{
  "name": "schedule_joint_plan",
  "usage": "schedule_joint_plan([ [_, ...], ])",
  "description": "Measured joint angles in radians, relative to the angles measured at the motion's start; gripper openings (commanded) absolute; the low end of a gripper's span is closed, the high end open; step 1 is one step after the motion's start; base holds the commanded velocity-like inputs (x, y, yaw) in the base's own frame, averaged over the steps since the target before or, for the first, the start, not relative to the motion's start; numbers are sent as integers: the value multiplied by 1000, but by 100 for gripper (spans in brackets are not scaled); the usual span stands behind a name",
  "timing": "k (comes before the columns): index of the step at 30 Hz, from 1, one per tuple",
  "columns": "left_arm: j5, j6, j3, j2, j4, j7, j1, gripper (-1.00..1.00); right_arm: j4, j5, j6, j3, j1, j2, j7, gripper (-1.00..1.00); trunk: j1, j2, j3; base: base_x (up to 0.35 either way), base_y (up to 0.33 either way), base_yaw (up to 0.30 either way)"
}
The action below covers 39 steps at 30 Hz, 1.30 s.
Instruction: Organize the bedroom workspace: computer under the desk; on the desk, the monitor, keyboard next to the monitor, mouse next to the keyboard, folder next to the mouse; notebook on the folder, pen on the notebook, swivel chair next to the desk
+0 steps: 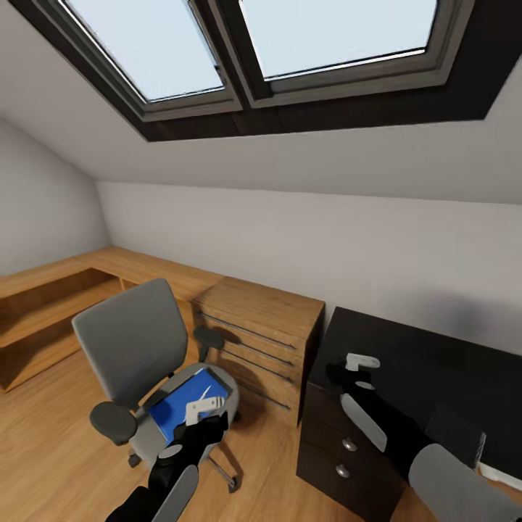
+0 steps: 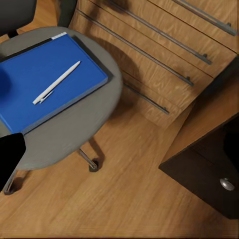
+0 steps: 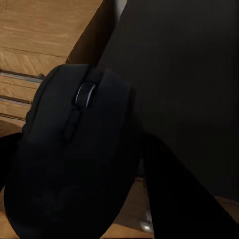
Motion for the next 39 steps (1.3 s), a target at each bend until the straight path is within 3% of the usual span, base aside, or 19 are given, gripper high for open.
schedule_joint_plan([
  [2, 0, -2, 0, 1, 0, 0, 0, 100, -53, 0, 13, 1, 26, -14, -17, -100, 0, 0, 0, -28, 0, 0],
  [6, 0, -2, 0, 3, 0, 1, 0, 100, -73, 1, 17, -1, 34, -18, -21, -100, 0, 0, 0, -7, 0, 0],
  [19, 0, -3, -2, 3, 2, 1, 0, 100, -78, 2, 14, -3, 35, -21, -23, -100, 0, 0, 12, 0, 0, -149],
  [30, 0, -3, -2, 3, 2, 1, 0, 100, -89, 2, 16, -2, 35, -21, -23, -100, 0, 0, 13, 0, 0, -30],
  [39, 0, -3, -3, 1, 20, 1, 0, 100, -87, 1, 18, -8, 35, -23, -23, -100, 0, 0, 18, 0, 0, -217],
])
